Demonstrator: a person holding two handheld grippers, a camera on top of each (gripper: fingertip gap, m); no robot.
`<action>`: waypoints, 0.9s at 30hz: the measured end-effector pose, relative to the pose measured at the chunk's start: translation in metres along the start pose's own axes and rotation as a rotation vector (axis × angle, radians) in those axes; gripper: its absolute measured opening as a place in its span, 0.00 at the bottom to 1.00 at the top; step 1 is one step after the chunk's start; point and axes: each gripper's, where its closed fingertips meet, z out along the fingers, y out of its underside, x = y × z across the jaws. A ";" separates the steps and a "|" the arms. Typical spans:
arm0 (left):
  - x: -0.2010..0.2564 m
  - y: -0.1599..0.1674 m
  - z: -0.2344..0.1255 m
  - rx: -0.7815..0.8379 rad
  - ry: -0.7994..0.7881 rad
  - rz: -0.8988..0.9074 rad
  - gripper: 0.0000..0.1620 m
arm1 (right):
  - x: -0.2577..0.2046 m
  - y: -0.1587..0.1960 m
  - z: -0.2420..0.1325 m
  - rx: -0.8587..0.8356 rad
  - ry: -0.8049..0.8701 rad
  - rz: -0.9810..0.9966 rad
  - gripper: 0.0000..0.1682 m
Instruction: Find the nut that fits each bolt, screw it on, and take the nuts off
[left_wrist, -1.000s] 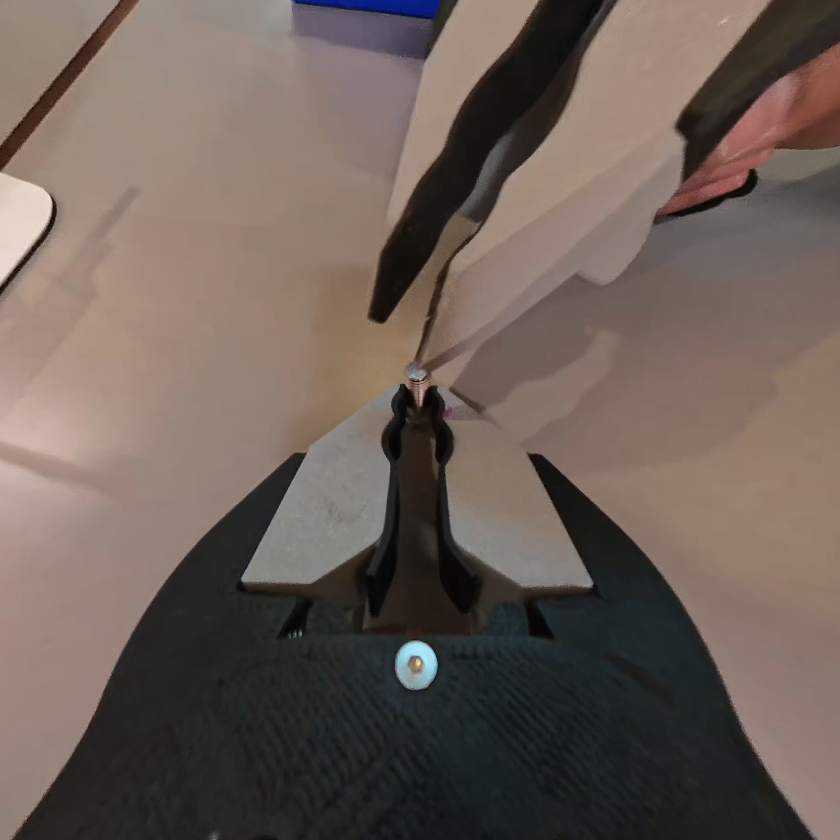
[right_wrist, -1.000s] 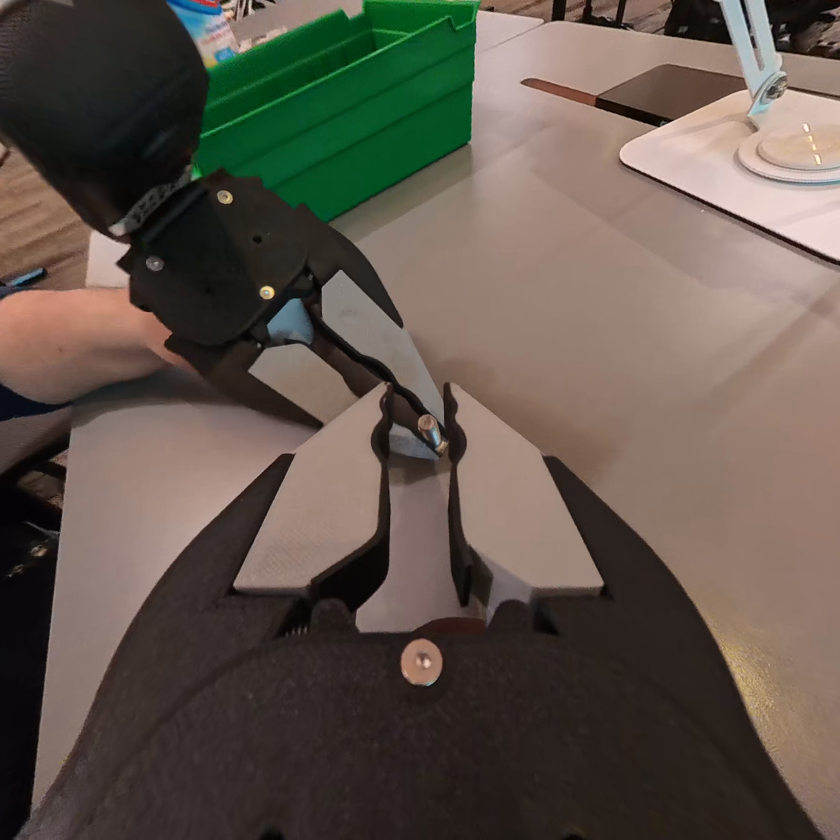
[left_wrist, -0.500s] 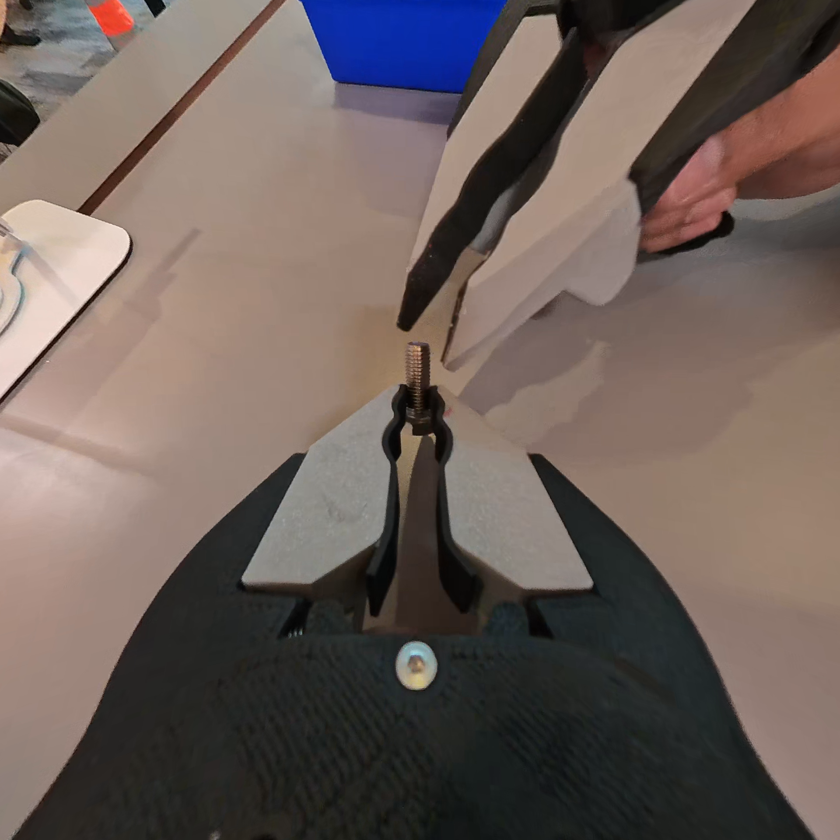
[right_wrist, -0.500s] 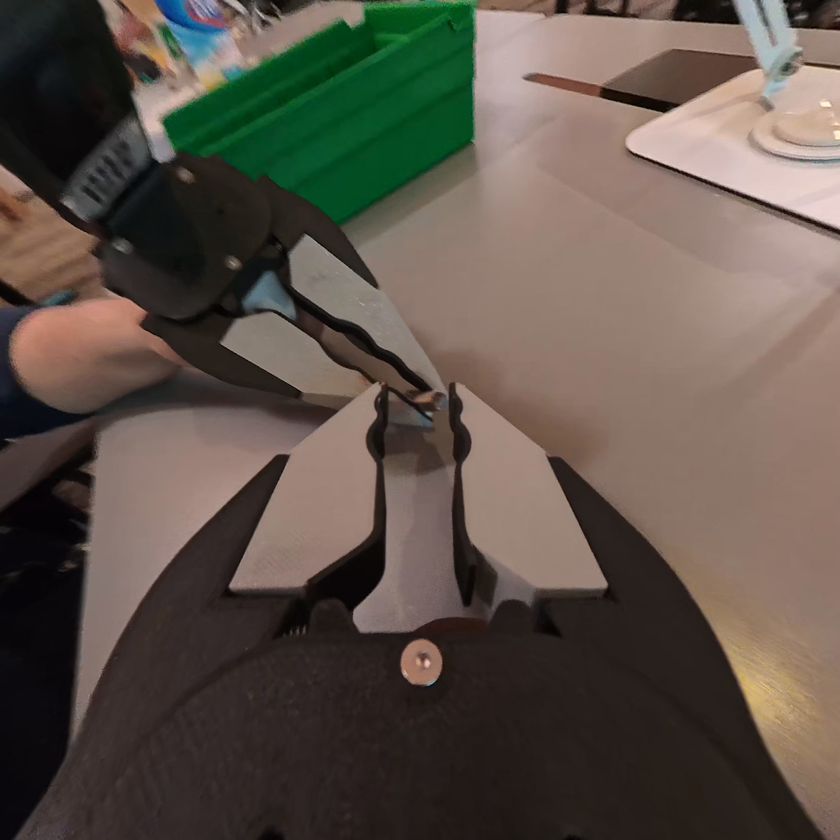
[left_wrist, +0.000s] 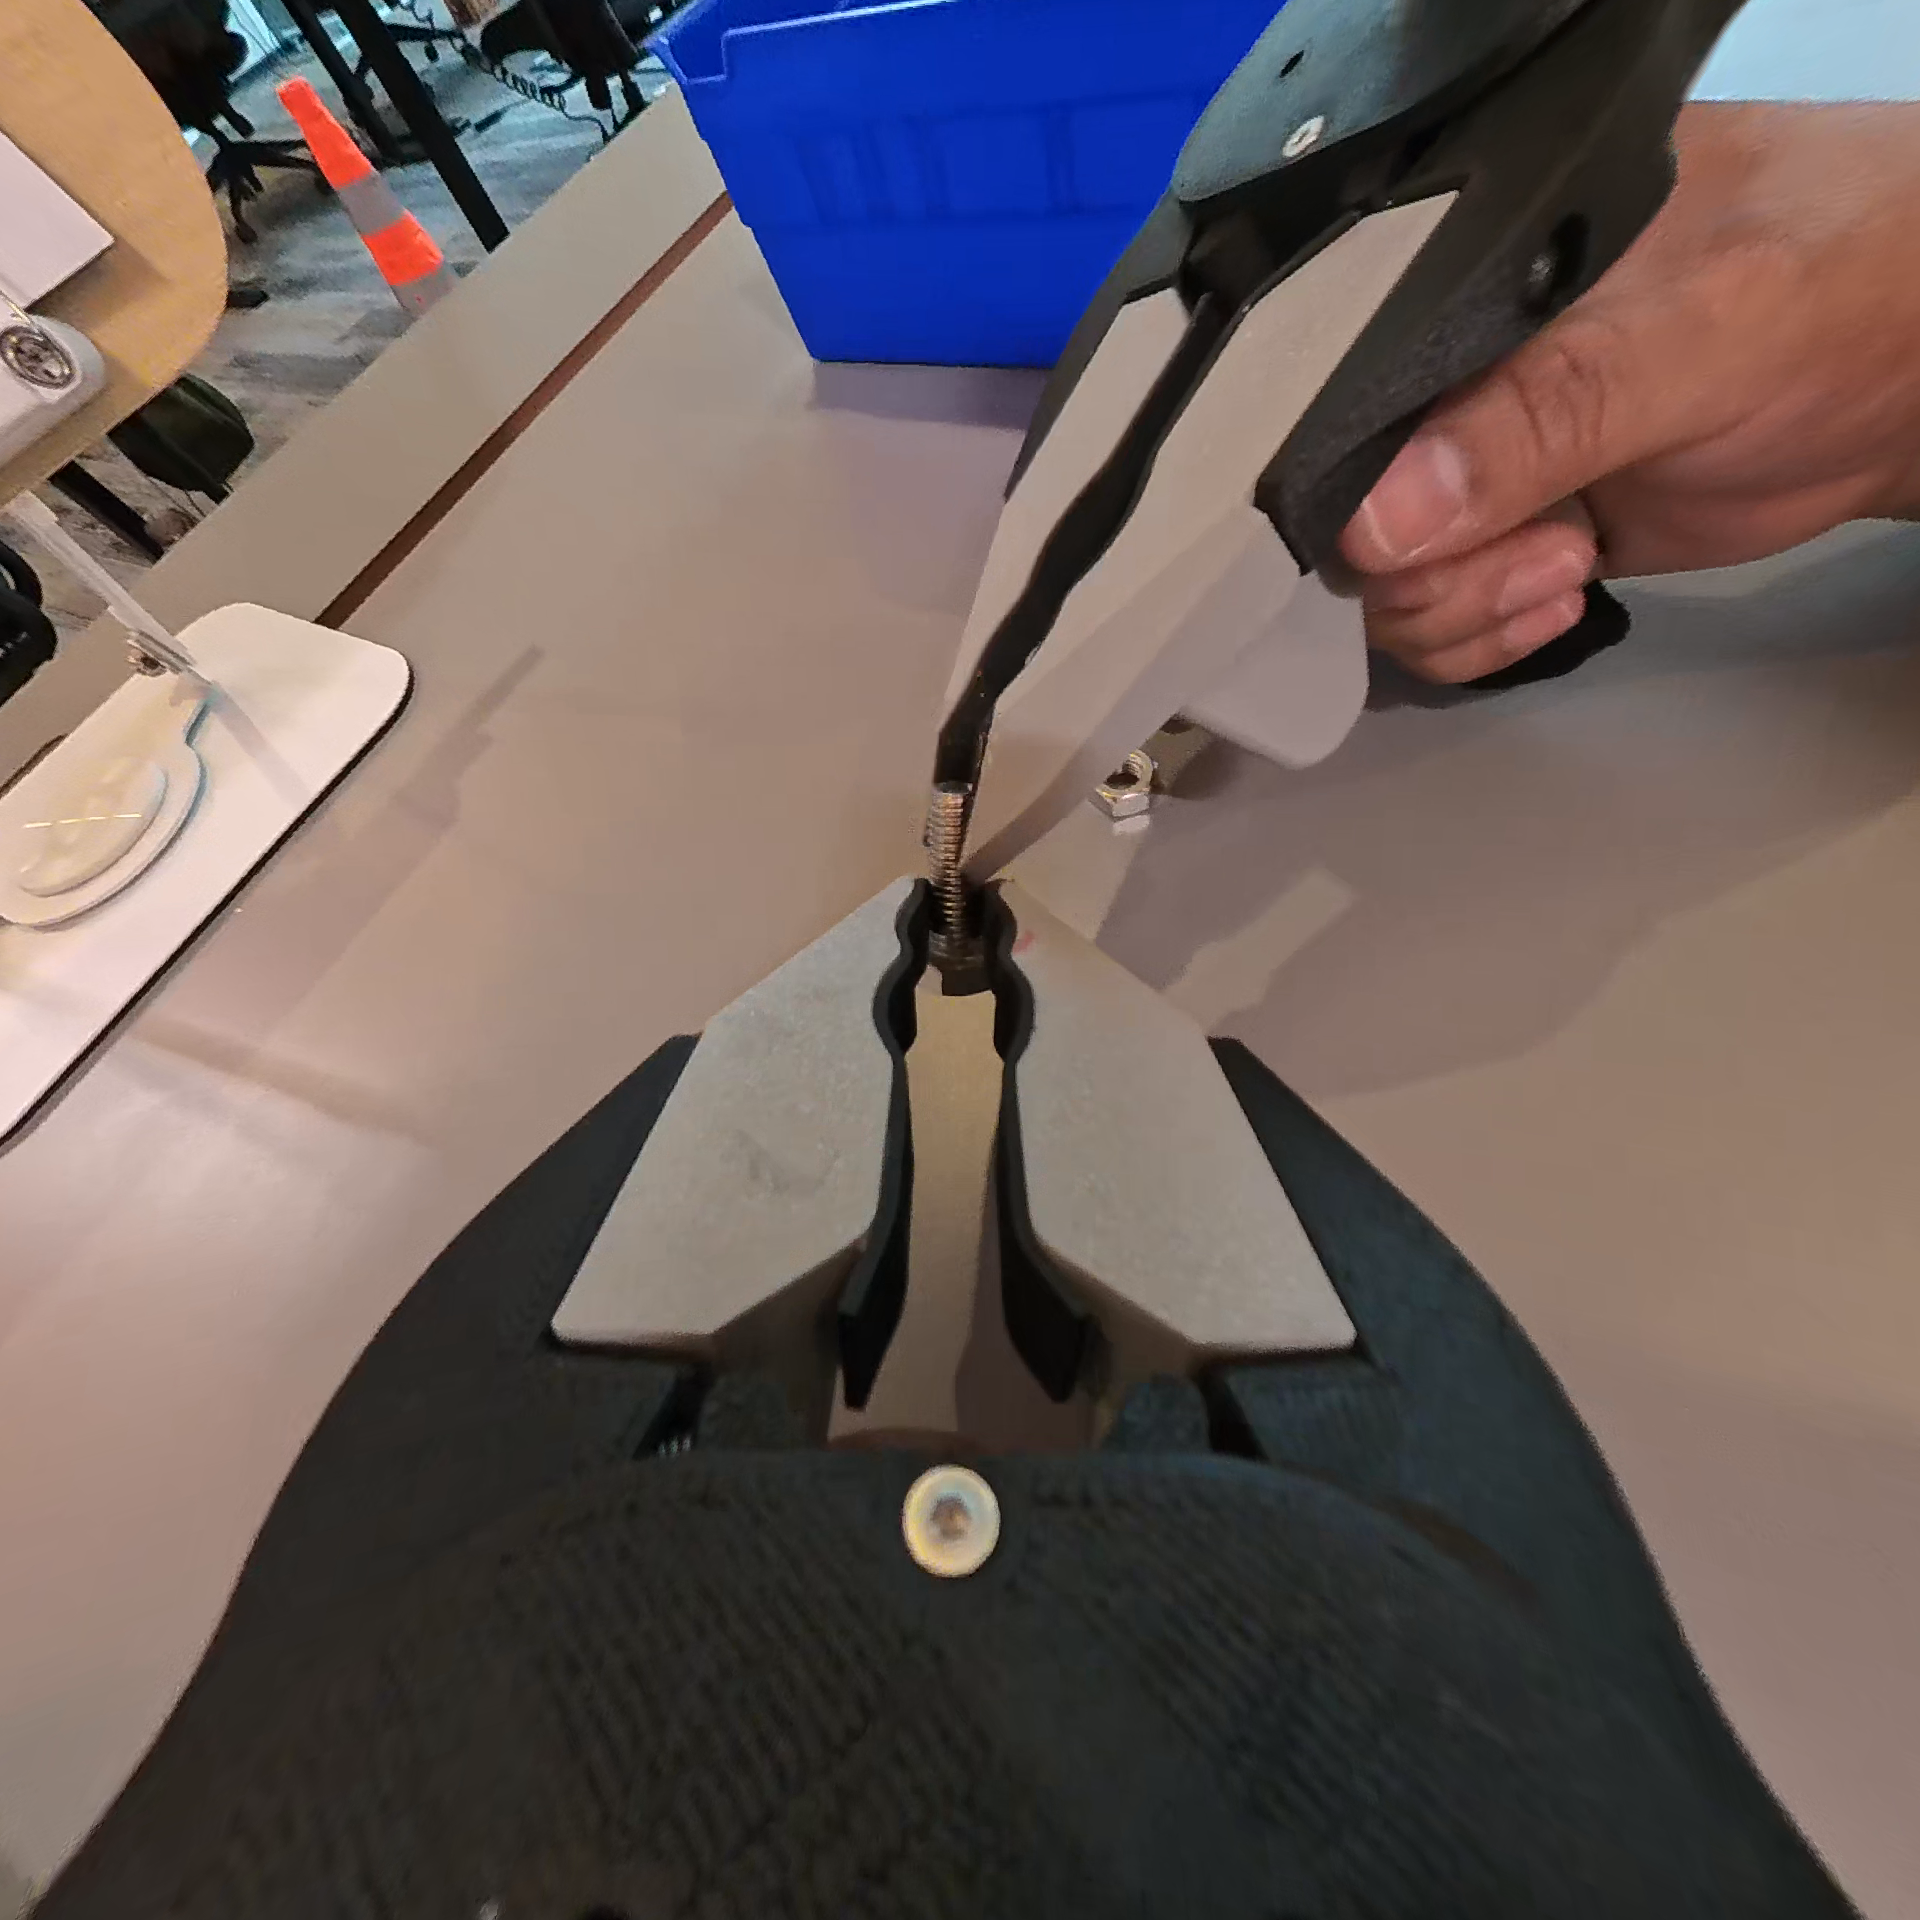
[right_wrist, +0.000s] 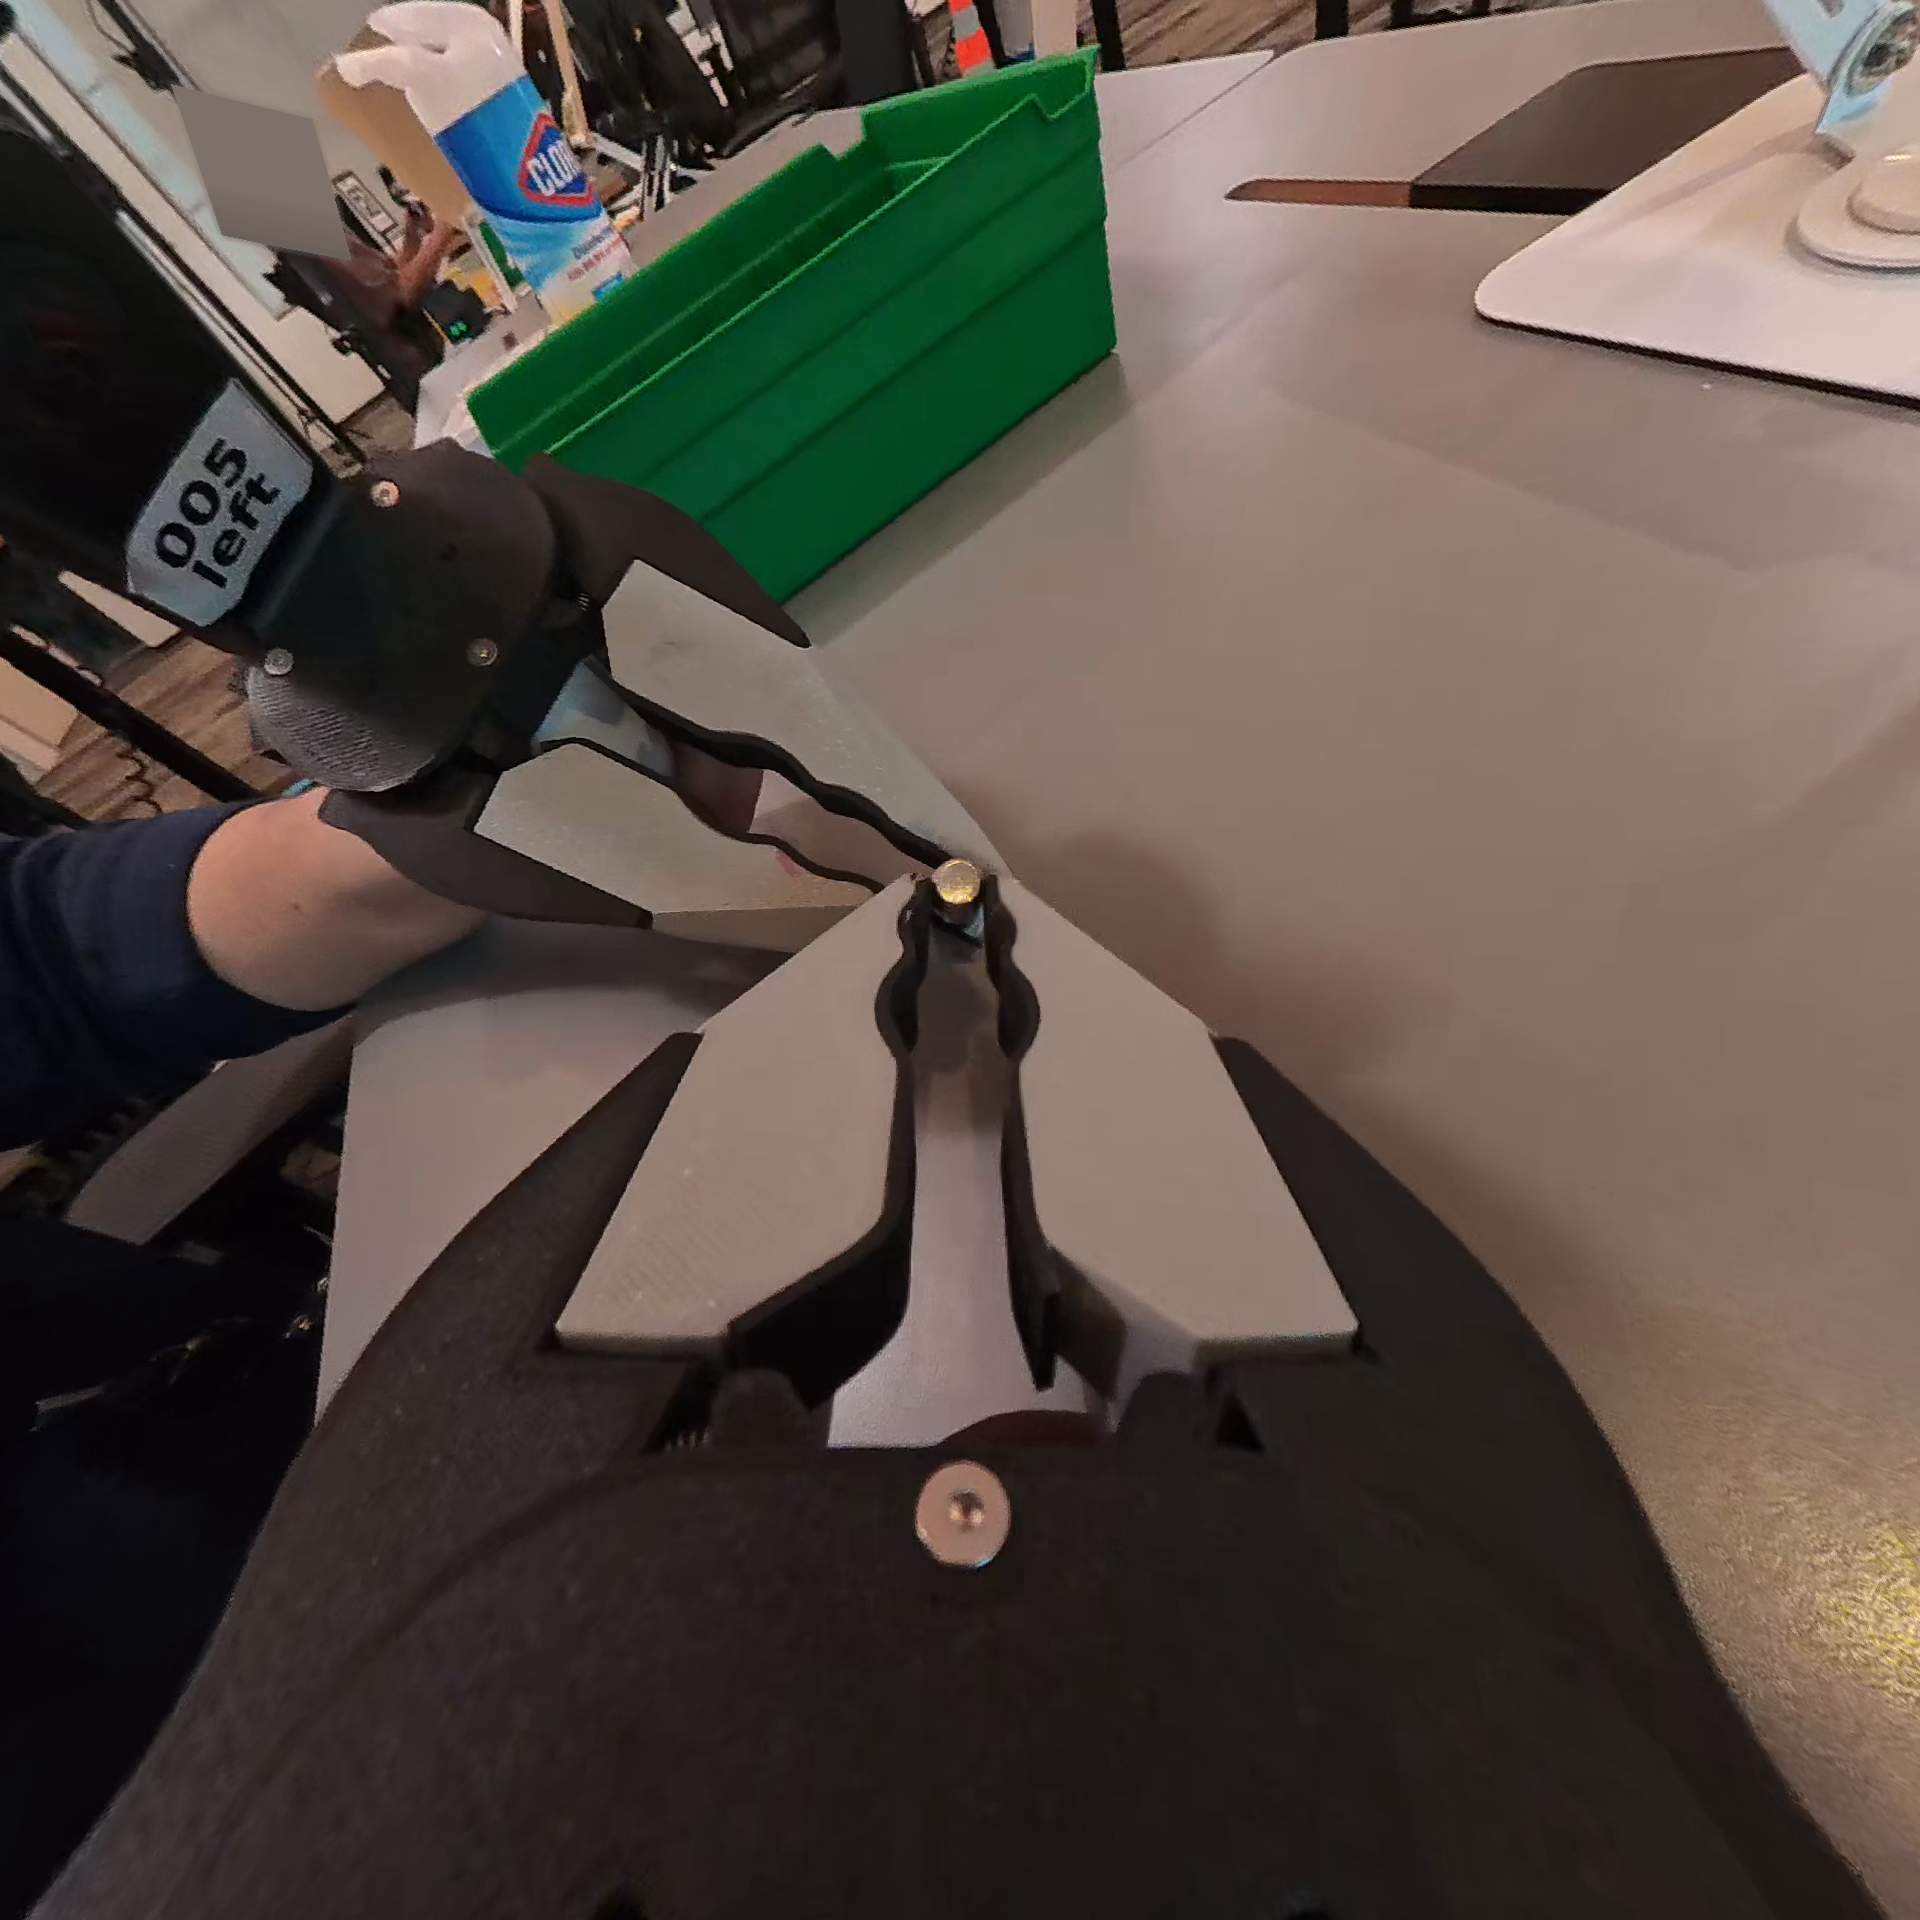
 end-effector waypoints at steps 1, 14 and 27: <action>0.000 0.000 0.000 0.000 0.000 -0.001 0.04 | 0.000 0.000 0.000 0.000 0.005 -0.007 0.04; 0.005 0.000 -0.001 0.021 0.038 -0.024 0.04 | -0.008 -0.001 -0.002 0.018 -0.030 0.002 0.04; 0.001 0.000 -0.012 0.144 0.259 -0.251 0.04 | 0.031 0.024 -0.056 -0.174 0.164 -0.256 0.13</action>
